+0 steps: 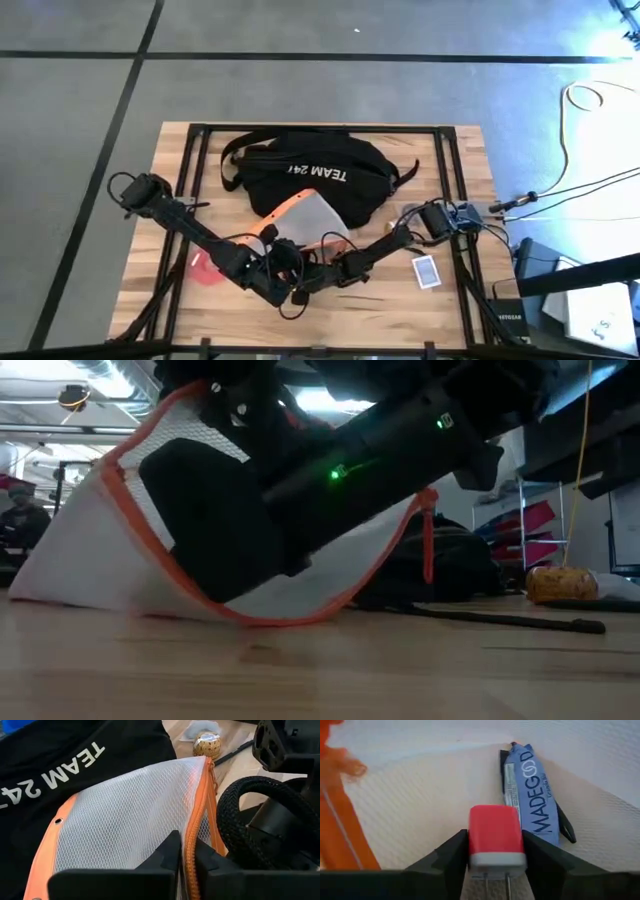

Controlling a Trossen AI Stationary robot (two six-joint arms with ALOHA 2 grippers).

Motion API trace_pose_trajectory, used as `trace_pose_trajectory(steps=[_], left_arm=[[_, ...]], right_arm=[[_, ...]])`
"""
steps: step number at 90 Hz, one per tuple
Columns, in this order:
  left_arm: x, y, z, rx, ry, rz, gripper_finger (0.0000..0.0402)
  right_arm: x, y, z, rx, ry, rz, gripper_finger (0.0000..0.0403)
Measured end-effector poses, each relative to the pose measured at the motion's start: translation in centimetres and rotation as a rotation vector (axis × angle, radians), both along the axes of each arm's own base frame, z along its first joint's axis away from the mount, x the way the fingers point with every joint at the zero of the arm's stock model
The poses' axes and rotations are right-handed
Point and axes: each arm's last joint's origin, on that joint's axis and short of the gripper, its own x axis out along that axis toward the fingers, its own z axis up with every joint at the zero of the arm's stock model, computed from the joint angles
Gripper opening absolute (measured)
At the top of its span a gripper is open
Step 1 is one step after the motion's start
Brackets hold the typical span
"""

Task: Unpack backpack
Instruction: Remove the orange charger adapter from the white zip bag

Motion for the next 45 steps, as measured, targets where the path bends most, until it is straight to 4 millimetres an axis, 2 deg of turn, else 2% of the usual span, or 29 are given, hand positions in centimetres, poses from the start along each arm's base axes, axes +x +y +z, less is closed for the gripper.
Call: trace_pose_trajectory(steps=[24, 45], left_arm=[[0.0, 0.0, 0.0, -0.003, 0.005, -0.012, 0.0], [0.0, -0.3, 0.1, -0.011, 0.002, -0.024, 0.0]], right_arm=[[-0.3, 0.5, 0.2, -0.018, 0.009, -0.001, 0.0135], [-2.3, 2.1, 3.0, -0.068, 0.101, -0.001, 0.0138]])
